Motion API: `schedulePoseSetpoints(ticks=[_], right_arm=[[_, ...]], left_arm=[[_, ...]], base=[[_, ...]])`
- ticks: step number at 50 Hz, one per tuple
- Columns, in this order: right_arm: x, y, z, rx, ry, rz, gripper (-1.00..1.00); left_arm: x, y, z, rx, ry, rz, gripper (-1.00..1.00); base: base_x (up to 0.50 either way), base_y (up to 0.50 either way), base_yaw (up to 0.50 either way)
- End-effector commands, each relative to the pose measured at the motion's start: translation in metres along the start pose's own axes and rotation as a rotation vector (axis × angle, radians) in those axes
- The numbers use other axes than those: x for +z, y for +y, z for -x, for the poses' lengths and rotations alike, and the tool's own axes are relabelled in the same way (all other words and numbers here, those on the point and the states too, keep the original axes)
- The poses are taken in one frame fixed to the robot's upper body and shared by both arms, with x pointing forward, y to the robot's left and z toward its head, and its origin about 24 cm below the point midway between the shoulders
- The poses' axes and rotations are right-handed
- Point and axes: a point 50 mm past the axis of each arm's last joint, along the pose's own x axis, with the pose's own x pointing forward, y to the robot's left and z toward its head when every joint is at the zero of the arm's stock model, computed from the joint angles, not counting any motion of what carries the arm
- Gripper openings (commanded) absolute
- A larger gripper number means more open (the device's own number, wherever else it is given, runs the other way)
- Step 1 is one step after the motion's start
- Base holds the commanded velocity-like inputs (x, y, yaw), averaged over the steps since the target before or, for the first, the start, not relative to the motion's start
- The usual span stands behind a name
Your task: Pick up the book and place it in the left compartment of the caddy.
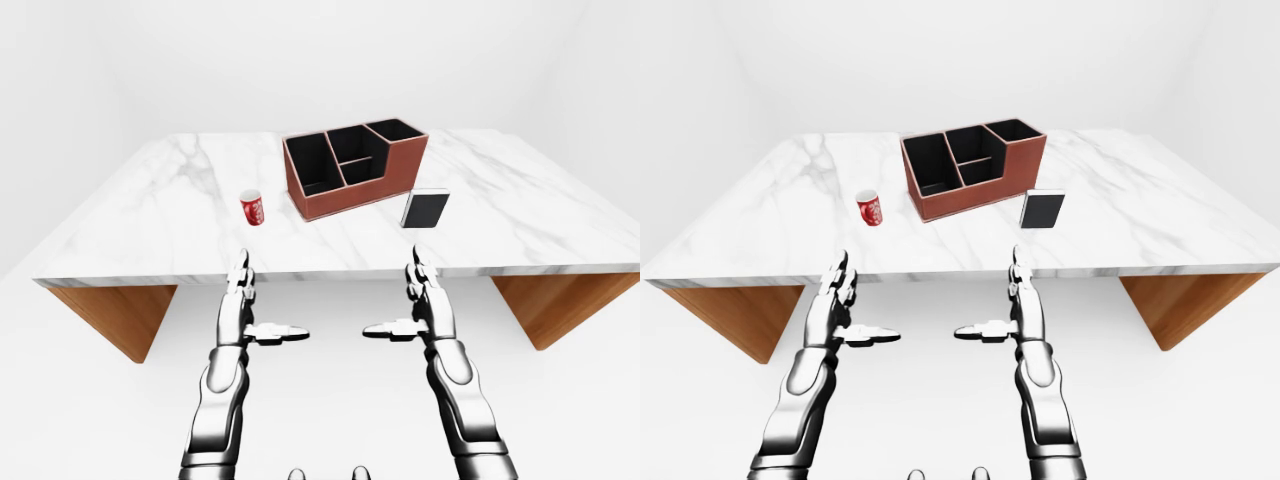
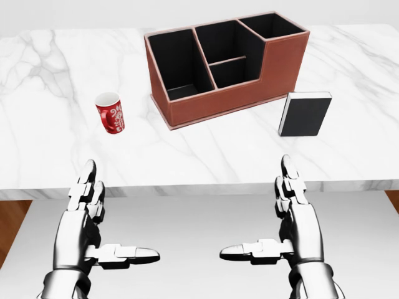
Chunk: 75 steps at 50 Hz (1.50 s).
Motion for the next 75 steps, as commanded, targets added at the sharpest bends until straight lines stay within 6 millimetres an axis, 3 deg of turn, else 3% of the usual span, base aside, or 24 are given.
schedulePoseSetpoints(ticks=[1, 8, 21, 52, 64, 66, 75], right_arm=[[0.004, -0.011, 0.002, -0.015, -0.011, -0.001, 1.0], [0.014, -0.014, 0.007, 0.005, -0.058, -0.052, 1.0], [0.017, -0.015, 0.006, -0.006, -0.062, -0.031, 1.0], [0.011, -0.01, 0.006, -0.006, -0.051, 0.009, 1.0], [0.009, -0.004, -0.004, 0.007, 0.015, 0.025, 1.0], [0.009, -0.005, -0.011, -0.021, 0.02, 0.139, 1.0], [0.074, -0.017, -0.029, -0.012, -0.214, 0.476, 1.0]], left_arm=[[0.003, 0.011, -0.001, 0.004, 0.002, 0.013, 1.0], [0.004, 0.012, -0.001, 0.01, -0.004, 0.01, 1.0], [0.005, 0.014, -0.002, 0.012, -0.006, 0.014, 1.0], [0.01, 0.015, 0.005, 0.0, -0.022, 0.013, 1.0], [0.018, 0.021, 0.008, 0.009, -0.035, 0.027, 1.0], [0.019, 0.022, 0.009, 0.008, -0.036, 0.031, 1.0], [0.026, 0.028, 0.011, 0.012, -0.066, 0.043, 1.0]], base=[[0.0, 0.0, 0.0], [0.0, 0.0, 0.0], [0.5, 0.0, 0.0], [0.5, 0.0, 0.0], [0.5, 0.0, 0.0], [0.25, 0.0, 0.0], [0.0, 0.0, 0.0]])
